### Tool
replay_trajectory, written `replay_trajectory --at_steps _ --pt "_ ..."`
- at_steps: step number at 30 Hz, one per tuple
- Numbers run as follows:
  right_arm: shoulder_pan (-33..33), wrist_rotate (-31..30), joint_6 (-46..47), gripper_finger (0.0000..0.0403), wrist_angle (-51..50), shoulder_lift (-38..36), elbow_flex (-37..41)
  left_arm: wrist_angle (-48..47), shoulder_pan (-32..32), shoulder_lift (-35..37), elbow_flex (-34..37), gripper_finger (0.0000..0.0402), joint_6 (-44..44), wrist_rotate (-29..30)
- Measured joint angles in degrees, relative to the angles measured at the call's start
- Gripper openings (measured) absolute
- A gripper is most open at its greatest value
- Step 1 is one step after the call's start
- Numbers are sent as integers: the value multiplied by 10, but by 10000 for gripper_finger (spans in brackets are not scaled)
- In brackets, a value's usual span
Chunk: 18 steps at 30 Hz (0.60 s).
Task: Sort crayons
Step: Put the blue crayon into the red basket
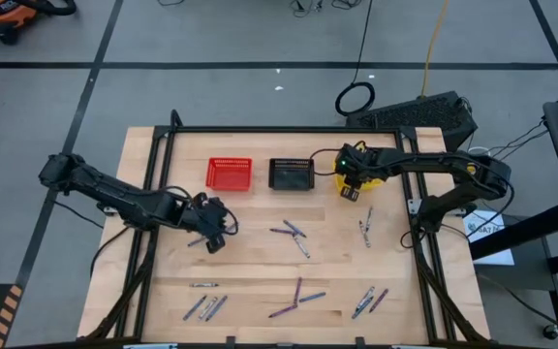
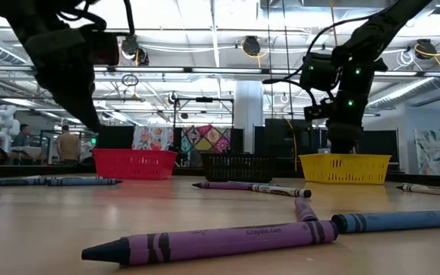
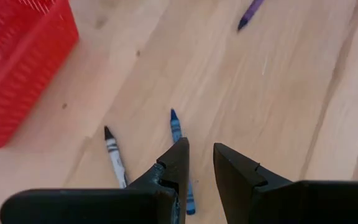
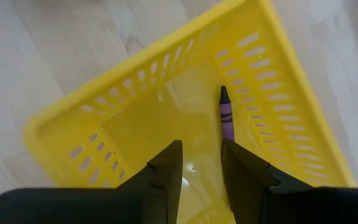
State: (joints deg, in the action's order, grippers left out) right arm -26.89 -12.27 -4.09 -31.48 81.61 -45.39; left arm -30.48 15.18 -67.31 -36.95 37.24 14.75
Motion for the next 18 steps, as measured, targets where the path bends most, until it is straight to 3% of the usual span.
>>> replay_trajectory --at_steps 18 --pt "0 3 35 98 0 -119 -1 4 -3 -129 0 77 44 -12"
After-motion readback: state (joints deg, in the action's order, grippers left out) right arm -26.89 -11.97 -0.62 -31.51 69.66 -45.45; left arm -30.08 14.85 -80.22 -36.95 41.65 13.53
